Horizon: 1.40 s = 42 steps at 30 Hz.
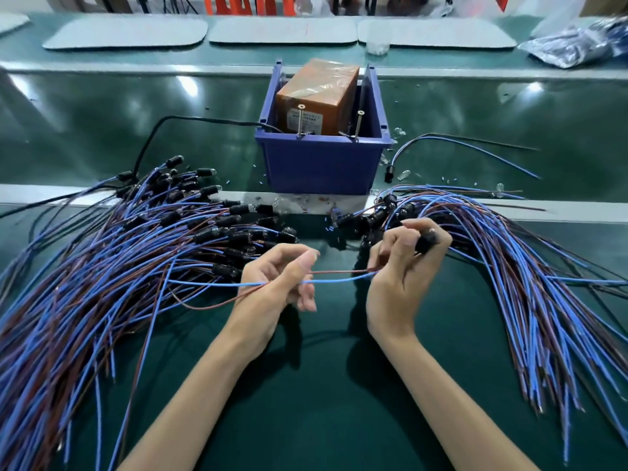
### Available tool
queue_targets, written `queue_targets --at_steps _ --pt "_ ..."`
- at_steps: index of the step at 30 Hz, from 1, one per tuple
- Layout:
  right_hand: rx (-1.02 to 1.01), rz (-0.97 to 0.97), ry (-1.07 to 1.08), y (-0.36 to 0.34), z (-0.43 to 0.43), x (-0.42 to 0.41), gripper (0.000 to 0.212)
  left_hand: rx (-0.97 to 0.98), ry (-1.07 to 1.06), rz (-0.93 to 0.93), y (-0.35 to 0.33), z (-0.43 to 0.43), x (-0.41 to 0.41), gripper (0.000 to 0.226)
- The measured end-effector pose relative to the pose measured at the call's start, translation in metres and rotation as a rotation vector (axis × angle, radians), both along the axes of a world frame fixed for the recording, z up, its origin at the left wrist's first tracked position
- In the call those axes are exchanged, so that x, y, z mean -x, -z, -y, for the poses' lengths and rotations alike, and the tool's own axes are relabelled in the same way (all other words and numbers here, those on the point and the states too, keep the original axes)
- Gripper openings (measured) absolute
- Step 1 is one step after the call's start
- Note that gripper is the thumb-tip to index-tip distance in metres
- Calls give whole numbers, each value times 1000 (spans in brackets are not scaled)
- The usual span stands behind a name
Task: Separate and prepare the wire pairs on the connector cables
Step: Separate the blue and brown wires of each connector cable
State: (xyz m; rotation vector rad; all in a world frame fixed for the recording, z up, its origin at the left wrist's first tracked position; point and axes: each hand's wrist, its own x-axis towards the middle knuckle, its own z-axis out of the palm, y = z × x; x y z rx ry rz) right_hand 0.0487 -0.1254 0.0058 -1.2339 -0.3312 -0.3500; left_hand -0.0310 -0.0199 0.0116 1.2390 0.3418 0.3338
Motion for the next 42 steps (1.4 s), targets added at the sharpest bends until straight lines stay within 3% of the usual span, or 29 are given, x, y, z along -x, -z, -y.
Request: queue_targets --at_steps 6,9,11,14,18,21,28,35,42 --pt "-180 -233 -97 -16 13 2 13 381 -287 117 -12 1 -6 13" --pt "-148 -336 -179 -25 26 0 17 412 -406 153 -15 4 -2 8" --pt "-59 -382 -262 -29 32 1 20 347 -444 126 -14 10 1 11" --pt "65 -482 -375 -36 38 -1 26 46 -409 48 -11 17 5 13" --pt "337 -504 -457 -47 31 -17 13 -325 -117 18 -10 18 -1 30" --pt "476 -434 -527 -55 19 -24 13 -458 53 14 -8 19 -9 26" --pt "454 -421 -583 -55 4 -26 6 -555 126 30 5 16 -24 21" --pt "443 -365 -490 -53 3 -35 16 -435 -132 30 9 13 -38 24" --pt "477 -329 -429 -48 2 -38 17 -443 -301 80 12 9 -36 21"
